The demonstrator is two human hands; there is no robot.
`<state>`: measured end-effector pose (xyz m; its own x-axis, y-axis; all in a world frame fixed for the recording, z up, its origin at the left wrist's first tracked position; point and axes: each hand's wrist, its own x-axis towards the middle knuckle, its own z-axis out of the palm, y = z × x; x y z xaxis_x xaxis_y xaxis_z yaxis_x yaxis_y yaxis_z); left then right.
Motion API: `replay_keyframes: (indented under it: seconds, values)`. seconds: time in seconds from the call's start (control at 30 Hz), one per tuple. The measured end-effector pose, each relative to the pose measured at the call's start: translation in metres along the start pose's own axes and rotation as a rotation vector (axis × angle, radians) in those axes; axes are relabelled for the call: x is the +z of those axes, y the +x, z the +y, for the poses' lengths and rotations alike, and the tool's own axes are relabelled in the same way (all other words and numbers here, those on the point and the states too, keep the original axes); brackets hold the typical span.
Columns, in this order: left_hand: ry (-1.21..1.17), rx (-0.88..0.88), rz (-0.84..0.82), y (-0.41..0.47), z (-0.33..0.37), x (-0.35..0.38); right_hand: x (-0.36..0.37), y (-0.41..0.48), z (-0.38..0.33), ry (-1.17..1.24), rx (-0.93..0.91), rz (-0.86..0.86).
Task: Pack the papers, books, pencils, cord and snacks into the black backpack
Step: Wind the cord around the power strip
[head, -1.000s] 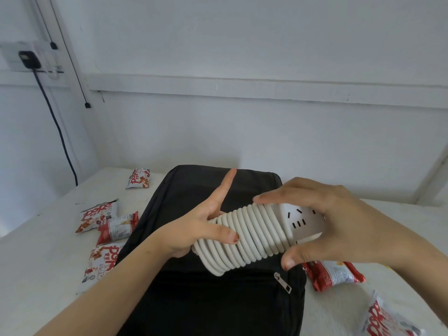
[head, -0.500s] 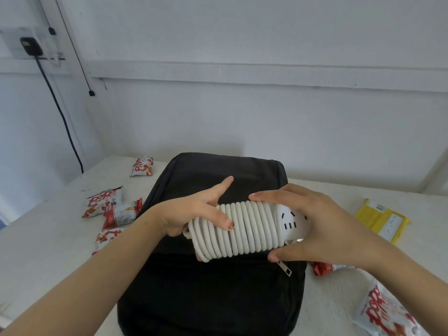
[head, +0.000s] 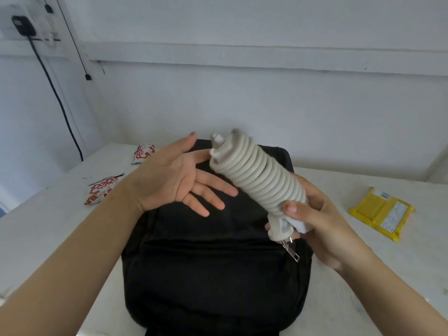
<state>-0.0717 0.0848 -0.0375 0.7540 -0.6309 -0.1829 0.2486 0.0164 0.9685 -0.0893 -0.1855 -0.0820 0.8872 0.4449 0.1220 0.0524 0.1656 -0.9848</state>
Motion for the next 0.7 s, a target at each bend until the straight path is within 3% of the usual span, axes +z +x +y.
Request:
replay_keyframes:
  seconds: [0.07, 0.17, 0.47, 0.6, 0.7]
  values:
    - [0.205, 0.031, 0.243, -0.007, -0.008, 0.010, 0.005, -0.003, 0.001, 0.110, 0.051, 0.007]
    - [0.486, 0.072, 0.363, -0.018, -0.031, 0.020, 0.013, -0.007, 0.004, 0.293, 0.120, 0.059]
    - [0.984, -0.008, 0.135, -0.065, -0.097, 0.035, 0.041, -0.022, 0.004, 0.414, 0.122, 0.275]
    - [1.209, 0.034, 0.059, -0.074, -0.091, 0.048, 0.056, -0.036, 0.003, 0.265, 0.046, 0.334]
    - [1.221, 0.090, 0.103, -0.078, -0.095, 0.043, 0.068, -0.049, 0.002, 0.123, -0.005, 0.420]
